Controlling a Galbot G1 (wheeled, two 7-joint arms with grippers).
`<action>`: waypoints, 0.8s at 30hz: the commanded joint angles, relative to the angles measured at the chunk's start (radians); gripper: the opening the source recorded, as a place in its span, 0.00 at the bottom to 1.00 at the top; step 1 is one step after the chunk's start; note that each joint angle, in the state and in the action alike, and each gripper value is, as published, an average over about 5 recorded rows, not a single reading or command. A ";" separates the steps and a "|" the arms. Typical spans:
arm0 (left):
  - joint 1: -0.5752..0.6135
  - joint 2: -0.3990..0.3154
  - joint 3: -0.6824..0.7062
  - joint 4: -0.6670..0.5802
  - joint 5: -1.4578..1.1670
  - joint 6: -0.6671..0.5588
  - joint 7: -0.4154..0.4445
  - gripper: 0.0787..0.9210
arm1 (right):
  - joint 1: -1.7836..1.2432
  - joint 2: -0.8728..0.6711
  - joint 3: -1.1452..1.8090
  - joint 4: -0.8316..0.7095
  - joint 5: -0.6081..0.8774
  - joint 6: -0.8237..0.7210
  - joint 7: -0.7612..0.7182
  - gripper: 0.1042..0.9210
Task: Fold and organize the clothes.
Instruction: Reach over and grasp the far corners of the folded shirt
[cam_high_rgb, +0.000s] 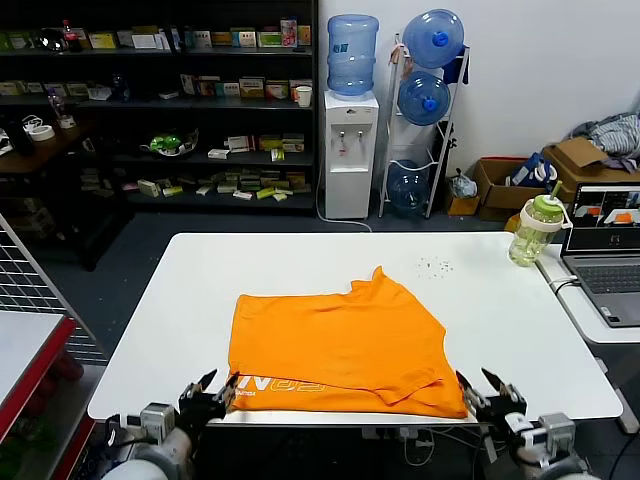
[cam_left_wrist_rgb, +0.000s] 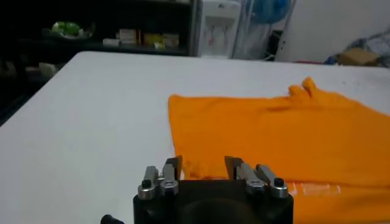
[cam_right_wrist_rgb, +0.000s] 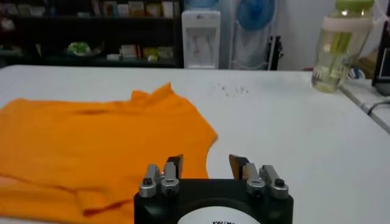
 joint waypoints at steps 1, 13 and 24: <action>-0.455 -0.084 0.068 0.302 -0.025 -0.050 0.105 0.70 | 0.489 -0.032 -0.199 -0.224 0.117 -0.023 0.063 0.79; -0.802 -0.152 0.254 0.816 -0.078 0.011 0.206 0.88 | 0.961 0.183 -0.520 -0.776 0.097 -0.059 0.033 0.88; -0.752 -0.142 0.281 0.791 -0.074 0.073 0.175 0.88 | 0.978 0.256 -0.560 -0.904 0.035 -0.079 -0.017 0.88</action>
